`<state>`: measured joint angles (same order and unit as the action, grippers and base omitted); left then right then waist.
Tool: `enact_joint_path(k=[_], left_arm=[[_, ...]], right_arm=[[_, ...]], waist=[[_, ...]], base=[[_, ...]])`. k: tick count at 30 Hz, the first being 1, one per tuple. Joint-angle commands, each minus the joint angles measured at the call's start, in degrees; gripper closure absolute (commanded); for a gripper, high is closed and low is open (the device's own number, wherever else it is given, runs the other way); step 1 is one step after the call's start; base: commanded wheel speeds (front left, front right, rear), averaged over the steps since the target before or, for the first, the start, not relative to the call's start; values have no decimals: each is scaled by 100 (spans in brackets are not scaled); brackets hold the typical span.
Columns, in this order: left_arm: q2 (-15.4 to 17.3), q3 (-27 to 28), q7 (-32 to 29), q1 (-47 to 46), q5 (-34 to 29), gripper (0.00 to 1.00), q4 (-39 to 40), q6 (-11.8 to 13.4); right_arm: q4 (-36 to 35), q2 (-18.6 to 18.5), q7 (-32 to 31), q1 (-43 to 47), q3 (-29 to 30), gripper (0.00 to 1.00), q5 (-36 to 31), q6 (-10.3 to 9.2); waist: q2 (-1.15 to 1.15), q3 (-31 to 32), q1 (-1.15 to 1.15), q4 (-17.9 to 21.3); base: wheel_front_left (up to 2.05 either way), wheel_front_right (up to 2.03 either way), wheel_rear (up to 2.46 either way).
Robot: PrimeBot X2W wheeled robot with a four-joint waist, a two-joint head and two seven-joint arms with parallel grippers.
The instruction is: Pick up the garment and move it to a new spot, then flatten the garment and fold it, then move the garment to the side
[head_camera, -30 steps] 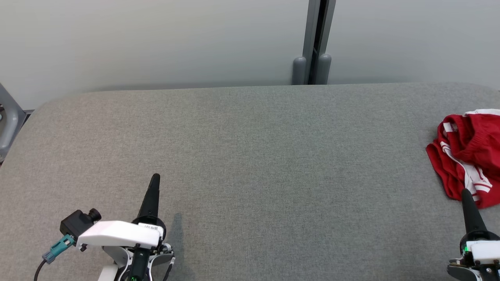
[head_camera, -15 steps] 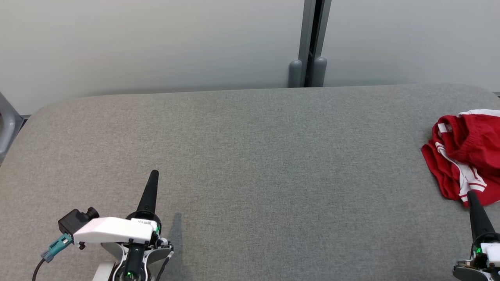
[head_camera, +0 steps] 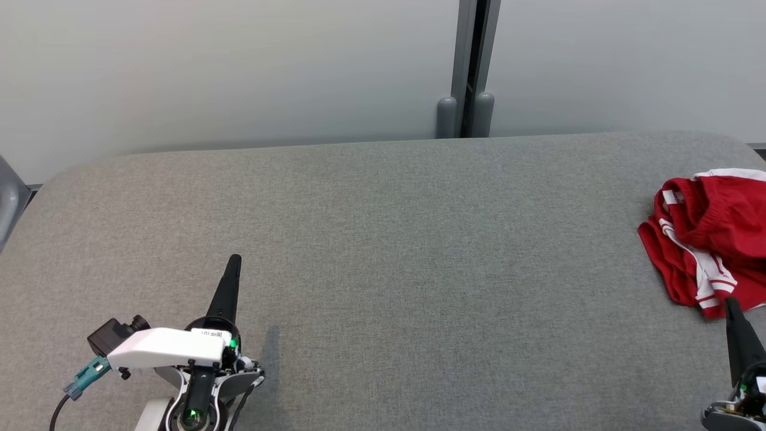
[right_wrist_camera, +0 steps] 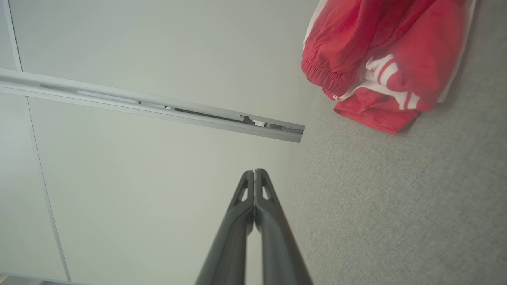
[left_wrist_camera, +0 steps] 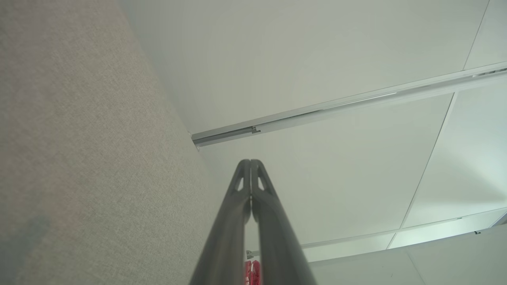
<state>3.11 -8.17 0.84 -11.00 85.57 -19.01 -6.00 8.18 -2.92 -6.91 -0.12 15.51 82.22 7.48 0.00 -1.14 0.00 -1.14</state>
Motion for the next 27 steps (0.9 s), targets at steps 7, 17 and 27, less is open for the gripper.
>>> enact_joint_path(k=[7,17,27], left_arm=[[41,55,-77,-166,329,100,-28,-82],[40,83,-171,-200,698,100,-79,-130],[37,108,-234,-248,966,100,-111,-165]], right_arm=[[-69,-60,-108,63,77,100,400,2],[-97,-68,-225,117,160,100,852,2],[-113,-77,-300,159,195,100,1184,2]], waist=[[0,32,0,32],[0,78,0,78],[0,116,0,115]], base=[[0,0,0],[0,0,0],[0,0,0]])
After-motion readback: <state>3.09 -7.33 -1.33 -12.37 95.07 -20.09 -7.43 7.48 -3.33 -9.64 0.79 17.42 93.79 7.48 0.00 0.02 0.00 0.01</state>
